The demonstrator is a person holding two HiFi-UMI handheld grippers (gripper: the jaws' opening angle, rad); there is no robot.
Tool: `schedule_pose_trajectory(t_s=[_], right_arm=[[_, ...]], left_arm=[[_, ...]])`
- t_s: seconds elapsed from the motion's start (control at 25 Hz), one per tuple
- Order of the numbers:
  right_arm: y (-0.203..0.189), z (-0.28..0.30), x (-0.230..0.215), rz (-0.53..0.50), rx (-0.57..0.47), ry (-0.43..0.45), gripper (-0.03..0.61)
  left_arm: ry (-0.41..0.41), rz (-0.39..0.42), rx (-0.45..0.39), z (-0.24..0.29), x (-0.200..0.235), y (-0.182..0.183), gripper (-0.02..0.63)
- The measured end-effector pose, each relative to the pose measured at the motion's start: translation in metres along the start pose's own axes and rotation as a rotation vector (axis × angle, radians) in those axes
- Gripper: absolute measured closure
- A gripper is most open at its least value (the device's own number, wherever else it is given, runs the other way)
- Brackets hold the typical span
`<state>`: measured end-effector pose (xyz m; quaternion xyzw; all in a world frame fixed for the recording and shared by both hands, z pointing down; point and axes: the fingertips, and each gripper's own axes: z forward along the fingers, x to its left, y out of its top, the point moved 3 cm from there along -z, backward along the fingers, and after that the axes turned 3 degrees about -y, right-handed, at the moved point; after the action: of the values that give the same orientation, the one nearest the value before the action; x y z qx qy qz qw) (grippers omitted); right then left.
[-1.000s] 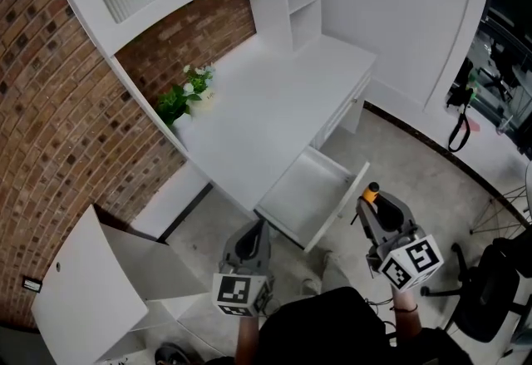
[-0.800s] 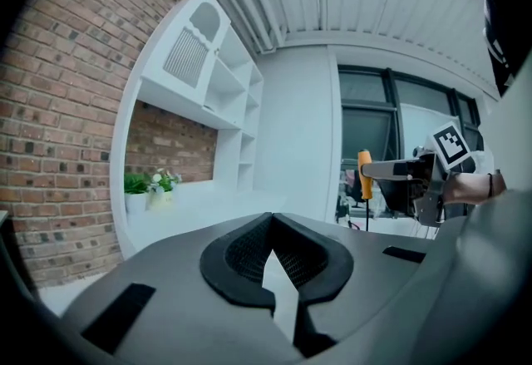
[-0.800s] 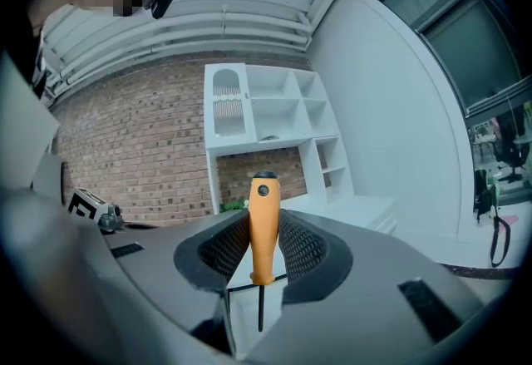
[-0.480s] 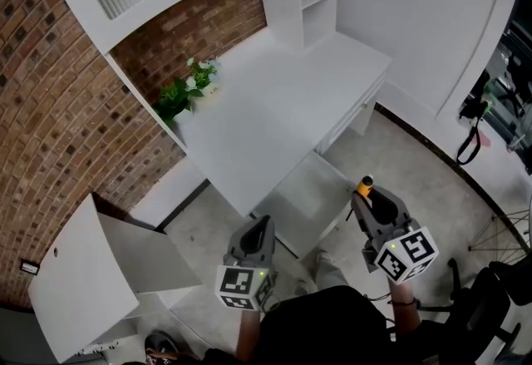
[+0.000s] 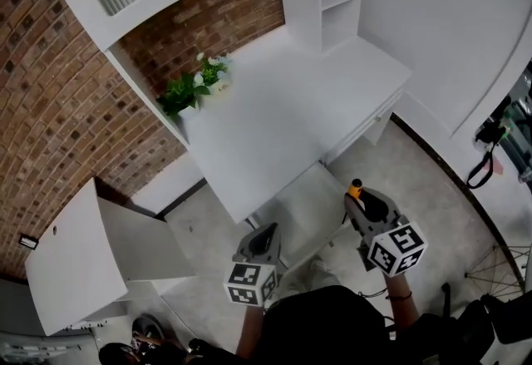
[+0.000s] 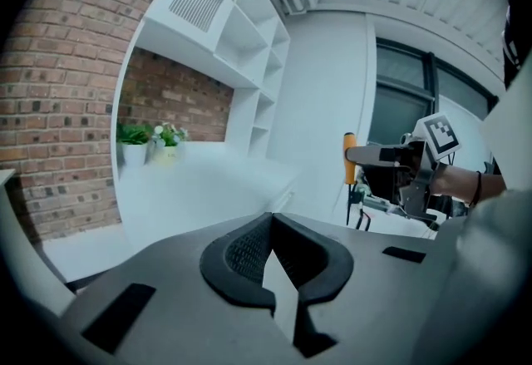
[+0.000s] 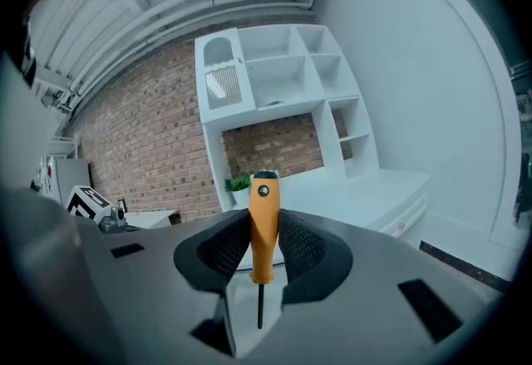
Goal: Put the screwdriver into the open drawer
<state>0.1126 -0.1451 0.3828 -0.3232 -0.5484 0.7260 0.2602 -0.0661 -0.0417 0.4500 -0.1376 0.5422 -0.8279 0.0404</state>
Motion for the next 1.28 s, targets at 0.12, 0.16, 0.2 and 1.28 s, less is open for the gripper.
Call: schedule_pose_trajectory(t_s=[0.12, 0.16, 0.2, 1.28], right_arm=[[-0.011, 0.015, -0.006, -0.016, 0.051, 0.033, 0.468], [-0.014, 0.020, -0.007, -0.021, 0.065, 0.042, 0.468], [-0.017, 0.025, -0.008, -0.027, 0.078, 0.049, 0.468], [-0.164, 0.154, 0.005, -0.398, 0.615, 0.359, 0.468]], left_arm=[[0.019, -0.029, 0.031, 0.010, 0.003, -0.011, 0.604], [0.021, -0.037, 0.046, 0.013, 0.004, -0.014, 0.604], [0.022, -0.044, 0.060, 0.015, 0.005, -0.017, 0.605], [-0.091, -0.201, 0.397, 0.095, 0.043, -0.117, 0.606]])
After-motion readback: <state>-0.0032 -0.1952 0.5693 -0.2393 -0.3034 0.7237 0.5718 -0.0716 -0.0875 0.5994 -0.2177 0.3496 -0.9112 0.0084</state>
